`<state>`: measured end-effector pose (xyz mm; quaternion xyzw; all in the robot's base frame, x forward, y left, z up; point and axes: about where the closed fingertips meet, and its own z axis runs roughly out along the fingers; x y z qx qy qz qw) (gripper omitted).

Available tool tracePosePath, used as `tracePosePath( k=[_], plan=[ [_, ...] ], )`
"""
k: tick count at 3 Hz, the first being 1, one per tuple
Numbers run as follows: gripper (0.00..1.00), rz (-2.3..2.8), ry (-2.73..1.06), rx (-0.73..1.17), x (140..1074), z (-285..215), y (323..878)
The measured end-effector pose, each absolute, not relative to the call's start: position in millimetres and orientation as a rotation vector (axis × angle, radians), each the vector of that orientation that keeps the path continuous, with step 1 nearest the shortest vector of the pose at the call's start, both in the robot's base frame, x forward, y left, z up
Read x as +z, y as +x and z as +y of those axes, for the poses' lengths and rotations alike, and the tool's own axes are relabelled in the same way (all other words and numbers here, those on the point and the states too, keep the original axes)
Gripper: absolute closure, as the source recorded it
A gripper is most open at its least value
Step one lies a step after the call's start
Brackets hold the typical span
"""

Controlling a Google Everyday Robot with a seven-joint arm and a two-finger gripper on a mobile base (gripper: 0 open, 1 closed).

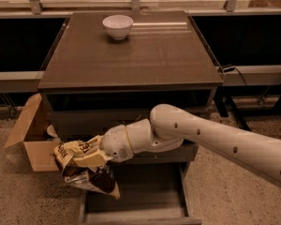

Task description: Place brown chip bag into bottom drawer

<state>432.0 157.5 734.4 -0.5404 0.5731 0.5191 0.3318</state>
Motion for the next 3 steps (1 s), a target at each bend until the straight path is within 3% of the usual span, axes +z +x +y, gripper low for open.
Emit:
tracePosePath(
  k=[1,3],
  plan=[
    [1.0,1.539,-1.427,1.34,715,158,432],
    [1.0,1.781,-1.219,1.295,566,75,420]
  ],
)
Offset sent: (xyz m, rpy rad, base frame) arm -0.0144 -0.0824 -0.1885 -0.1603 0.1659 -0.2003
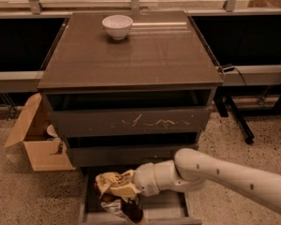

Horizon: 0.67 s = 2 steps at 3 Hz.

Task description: Place brown chip bag into bottom drawer

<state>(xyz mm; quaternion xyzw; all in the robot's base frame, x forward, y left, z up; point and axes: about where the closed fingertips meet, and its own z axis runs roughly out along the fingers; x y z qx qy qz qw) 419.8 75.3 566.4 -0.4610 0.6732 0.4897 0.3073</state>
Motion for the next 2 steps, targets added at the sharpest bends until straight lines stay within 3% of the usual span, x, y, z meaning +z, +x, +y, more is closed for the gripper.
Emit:
tracePosePath(
  k=[1,2],
  plan=[
    [1.0,1.844,-1.12,1.286,519.7,41.9,419.0],
    [1.0,1.849,-1.112,1.294,515.7,41.3,417.4]
  ],
)
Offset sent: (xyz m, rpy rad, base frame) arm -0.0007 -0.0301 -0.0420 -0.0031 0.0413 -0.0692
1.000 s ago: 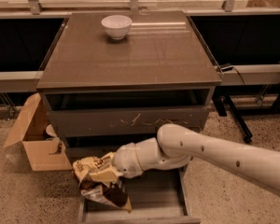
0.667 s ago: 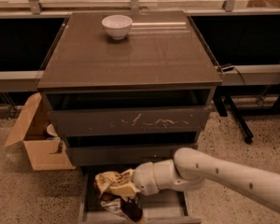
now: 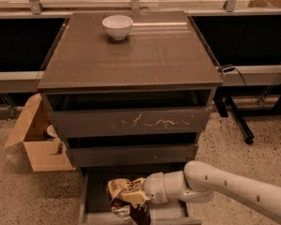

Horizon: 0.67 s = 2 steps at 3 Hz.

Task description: Place brown chip bag into bottom drawer

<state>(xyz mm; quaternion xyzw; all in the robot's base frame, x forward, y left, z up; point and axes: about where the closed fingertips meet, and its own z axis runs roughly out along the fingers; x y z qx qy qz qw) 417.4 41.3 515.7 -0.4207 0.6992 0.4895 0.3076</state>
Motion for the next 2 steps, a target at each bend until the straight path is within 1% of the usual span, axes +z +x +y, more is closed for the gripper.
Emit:
tracePosePath(
  k=[1,2],
  plan=[
    [1.0,1.877,-1.094,1.243,508,35,426],
    [1.0,1.896,-1.03,1.125,485,4,450]
  ],
)
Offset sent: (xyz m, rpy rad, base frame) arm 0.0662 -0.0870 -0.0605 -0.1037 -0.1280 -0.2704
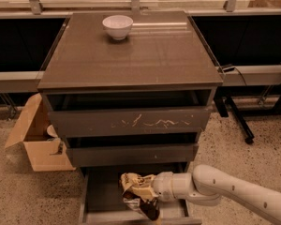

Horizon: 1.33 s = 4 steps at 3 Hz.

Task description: Place brown chip bag into bottom drawer

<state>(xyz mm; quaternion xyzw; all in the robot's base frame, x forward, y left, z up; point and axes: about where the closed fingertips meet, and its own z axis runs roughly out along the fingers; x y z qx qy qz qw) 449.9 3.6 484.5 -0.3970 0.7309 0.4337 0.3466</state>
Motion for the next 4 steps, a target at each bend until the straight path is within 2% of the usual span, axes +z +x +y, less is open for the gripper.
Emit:
tracePosePath(
  k=[1,3,4],
  plan=[
    [1.0,1.9,-0.978,1.05,454,-30,474],
    [1.0,1.927,-0.87,1.053,390,-75,532],
    [1.0,1.942,-0.833,1.062,372,-83,546]
  ],
)
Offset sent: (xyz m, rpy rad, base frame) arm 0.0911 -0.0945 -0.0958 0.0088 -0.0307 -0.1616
